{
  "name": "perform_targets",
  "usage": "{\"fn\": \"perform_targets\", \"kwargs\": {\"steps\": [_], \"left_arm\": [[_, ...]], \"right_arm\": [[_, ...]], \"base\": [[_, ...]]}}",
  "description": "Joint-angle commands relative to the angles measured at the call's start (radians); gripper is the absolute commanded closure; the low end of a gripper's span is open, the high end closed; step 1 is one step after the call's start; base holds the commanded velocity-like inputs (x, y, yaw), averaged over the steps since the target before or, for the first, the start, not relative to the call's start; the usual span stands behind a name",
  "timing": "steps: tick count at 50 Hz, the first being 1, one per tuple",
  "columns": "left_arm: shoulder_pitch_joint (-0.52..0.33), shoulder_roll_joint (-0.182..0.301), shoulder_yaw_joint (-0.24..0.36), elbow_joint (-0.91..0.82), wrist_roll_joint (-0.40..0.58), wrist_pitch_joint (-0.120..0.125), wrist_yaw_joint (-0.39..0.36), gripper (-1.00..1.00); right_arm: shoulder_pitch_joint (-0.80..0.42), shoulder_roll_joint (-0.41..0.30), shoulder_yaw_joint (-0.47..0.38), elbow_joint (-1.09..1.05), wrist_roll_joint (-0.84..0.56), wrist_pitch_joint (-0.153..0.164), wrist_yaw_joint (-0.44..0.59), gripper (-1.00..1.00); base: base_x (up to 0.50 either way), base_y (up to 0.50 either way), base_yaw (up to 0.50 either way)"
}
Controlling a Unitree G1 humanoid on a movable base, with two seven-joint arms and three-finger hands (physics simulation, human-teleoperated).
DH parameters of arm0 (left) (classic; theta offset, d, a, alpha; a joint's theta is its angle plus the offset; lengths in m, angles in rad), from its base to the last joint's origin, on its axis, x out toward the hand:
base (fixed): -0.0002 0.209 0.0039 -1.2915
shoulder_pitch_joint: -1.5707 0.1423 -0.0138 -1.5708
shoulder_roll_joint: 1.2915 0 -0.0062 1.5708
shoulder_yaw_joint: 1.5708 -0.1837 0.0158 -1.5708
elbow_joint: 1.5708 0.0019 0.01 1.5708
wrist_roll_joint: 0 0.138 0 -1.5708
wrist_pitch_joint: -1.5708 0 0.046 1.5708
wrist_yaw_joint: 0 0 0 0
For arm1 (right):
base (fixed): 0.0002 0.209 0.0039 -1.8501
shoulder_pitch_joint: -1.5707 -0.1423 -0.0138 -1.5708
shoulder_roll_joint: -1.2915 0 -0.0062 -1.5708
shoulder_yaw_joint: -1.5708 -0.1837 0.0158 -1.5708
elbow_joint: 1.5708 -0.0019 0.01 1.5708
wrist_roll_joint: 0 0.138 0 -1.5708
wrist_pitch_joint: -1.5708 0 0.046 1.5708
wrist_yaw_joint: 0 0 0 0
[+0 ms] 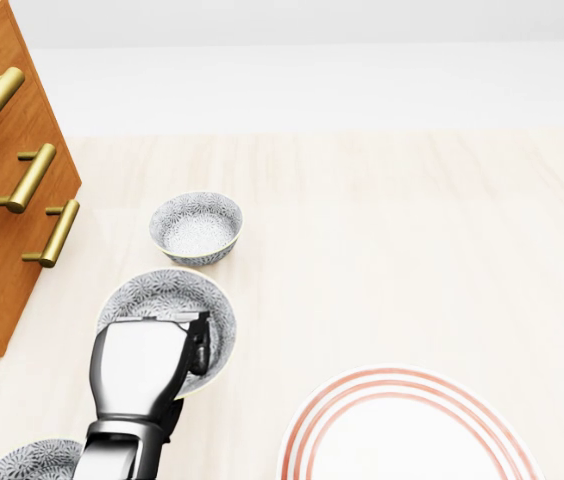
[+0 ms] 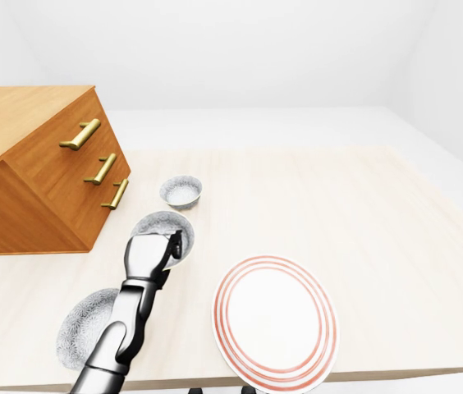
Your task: Put the bowl in the middle on the plate.
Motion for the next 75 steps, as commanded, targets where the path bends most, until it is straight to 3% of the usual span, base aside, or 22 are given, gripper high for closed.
{"fn": "perform_targets", "kwargs": {"steps": [1,7,20,45,75], "left_arm": [[0.056,-0.04,-0.037,-0.18,0.045,0.0,-0.062,1.0],[0.107,-0.057,-0.093,-0.247,0.059,0.0,-0.121,1.0],[0.178,-0.065,-0.202,-0.309,0.08,0.0,-0.168,1.0],[0.281,-0.047,-0.401,-0.298,0.055,0.0,-0.059,1.0],[0.269,-0.073,-0.565,-0.228,0.091,0.0,-0.031,1.0]], "right_arm": [[0.001,-0.002,-0.003,-0.001,0.004,0.0,-0.002,-1.0],[0.0,-0.001,-0.001,-0.002,-0.001,0.0,-0.001,-1.0],[-0.002,-0.001,0.002,0.001,-0.004,0.0,0.0,-1.0],[0.002,-0.001,0.0,0.007,0.004,0.0,0.001,-1.0],[0.002,0.0,-0.002,0.0,0.008,0.0,0.003,-1.0]], "base": [[0.0,0.0,0.0],[0.0,0.0,0.0],[0.0,0.0,0.0],[0.0,0.0,0.0],[0.0,0.0,0.0]]}}
